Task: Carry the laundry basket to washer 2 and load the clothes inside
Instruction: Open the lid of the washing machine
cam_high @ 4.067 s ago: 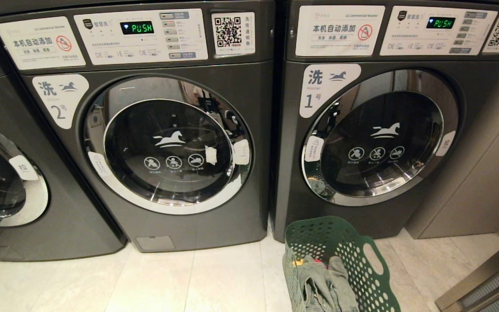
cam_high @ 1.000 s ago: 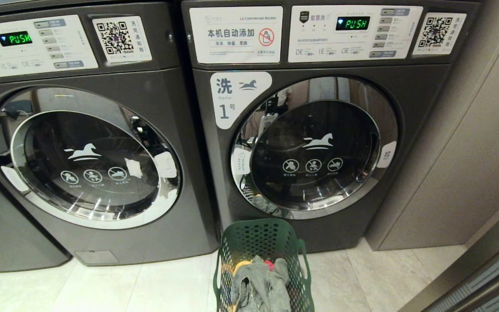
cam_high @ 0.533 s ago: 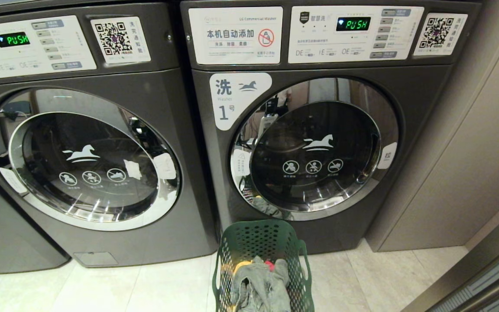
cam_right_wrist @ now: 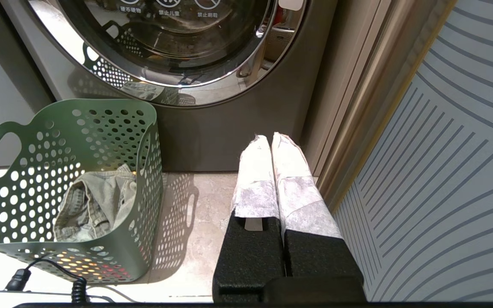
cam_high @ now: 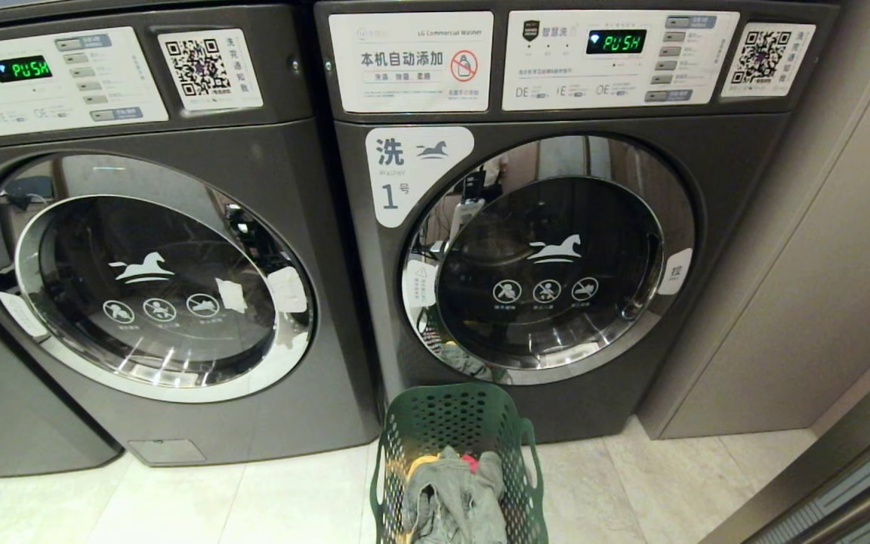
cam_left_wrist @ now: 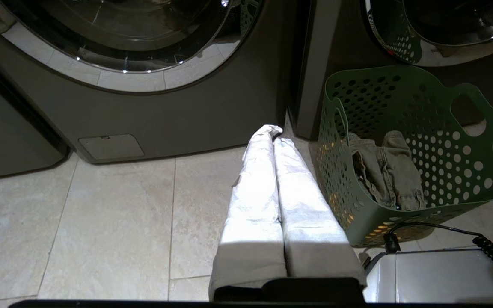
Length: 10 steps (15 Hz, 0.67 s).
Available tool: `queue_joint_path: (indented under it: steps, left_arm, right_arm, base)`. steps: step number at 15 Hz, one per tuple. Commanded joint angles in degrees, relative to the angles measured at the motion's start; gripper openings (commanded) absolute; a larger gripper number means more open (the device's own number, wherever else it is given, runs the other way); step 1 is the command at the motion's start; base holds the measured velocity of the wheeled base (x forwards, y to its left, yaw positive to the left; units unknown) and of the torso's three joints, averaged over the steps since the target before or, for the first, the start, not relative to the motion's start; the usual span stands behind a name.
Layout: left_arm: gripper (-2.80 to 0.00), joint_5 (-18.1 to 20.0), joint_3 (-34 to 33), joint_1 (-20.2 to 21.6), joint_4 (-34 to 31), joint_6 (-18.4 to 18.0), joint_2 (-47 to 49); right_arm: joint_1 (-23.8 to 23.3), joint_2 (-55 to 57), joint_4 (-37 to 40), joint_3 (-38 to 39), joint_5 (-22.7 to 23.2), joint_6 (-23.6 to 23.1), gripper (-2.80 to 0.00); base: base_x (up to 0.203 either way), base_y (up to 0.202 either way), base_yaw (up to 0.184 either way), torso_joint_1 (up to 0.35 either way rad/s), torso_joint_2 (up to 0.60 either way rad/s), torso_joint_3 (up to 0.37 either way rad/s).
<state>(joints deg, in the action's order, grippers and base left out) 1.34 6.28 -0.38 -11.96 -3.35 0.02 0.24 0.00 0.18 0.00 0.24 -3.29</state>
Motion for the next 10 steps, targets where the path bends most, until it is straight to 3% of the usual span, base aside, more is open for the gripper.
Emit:
queue_joint_path:
  steps: [1,4,5,6,8,10]
  left_arm:
    - [-2.8,2.81,8.19,0.01,0.36,-0.11,1.34]
    - [-2.8,6.01,20.42,-0.22,0.07,1.01,14.7]
    - [-1.1,7.28,23.5,-0.33,0.4,2.34,22.03]
    - [0.0,8.59,25.07,-0.4,1.19,3.38,28.48]
    - [0.0,11.9,25.71,-0.48,7.42,5.71,42.45]
    - [0.0,16.01,24.5,-0.13,19.46,7.86,56.06]
  right_arm:
    - [0.02,0.09,-0.01,0.0,0.02,-0.05,-2.8]
    - [0.02,0.09,-0.18,0.0,0.37,-0.49,-2.8]
    - [0.02,0.09,-0.2,0.0,0.37,-0.39,-2.8]
    - [0.02,0.09,-0.18,0.0,0.37,-0.23,-2.8]
    - [0.02,0.09,-0.18,0.0,0.02,0.2,-2.8]
    - [0.02,0.09,-0.26,0.0,0.02,1.79,-2.8]
  base:
    - [0.0,0.0,0.0,0.0,0.0,0.0]
    - [0.0,0.0,0.0,0.0,0.0,0.0]
    - [0.0,0.0,0.0,0.0,0.0,0.0]
    - [0.0,0.0,0.0,0.0,0.0,0.0]
    - [0.0,0.0,0.0,0.0,0.0,0.0]
    - [0.0,0.0,0.0,0.0,0.0,0.0]
